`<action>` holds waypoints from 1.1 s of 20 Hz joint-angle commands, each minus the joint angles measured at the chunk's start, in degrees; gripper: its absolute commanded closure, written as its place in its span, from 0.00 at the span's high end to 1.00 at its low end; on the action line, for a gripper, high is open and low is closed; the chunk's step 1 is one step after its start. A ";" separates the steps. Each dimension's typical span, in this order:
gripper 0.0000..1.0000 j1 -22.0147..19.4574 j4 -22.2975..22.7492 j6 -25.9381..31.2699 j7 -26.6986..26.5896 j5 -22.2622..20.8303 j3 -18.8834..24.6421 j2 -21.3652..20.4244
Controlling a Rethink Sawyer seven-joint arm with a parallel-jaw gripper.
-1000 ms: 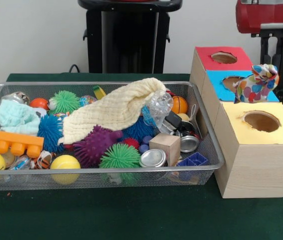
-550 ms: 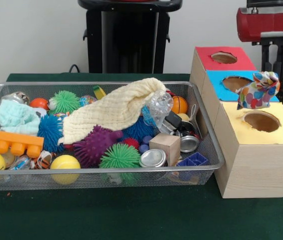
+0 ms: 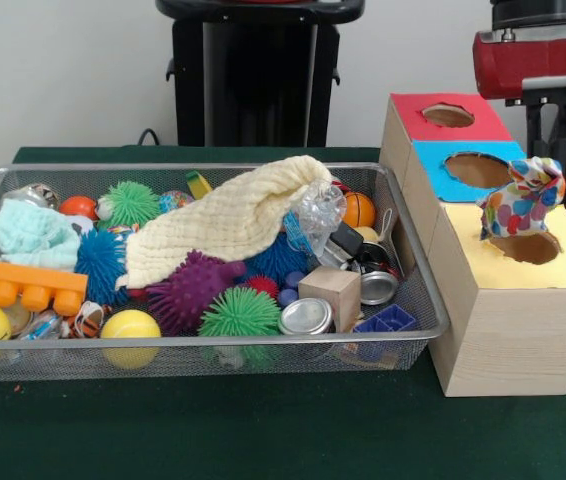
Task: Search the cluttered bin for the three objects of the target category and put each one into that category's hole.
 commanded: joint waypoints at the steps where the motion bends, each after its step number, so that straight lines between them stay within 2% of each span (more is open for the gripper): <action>1: 0.00 -1.90 7.14 -3.43 14.09 1.86 6.52 1.75; 14: 0.00 -1.42 7.30 -6.67 16.23 3.08 7.28 3.45; 22: 0.00 0.03 6.65 -5.31 15.77 3.96 5.53 4.36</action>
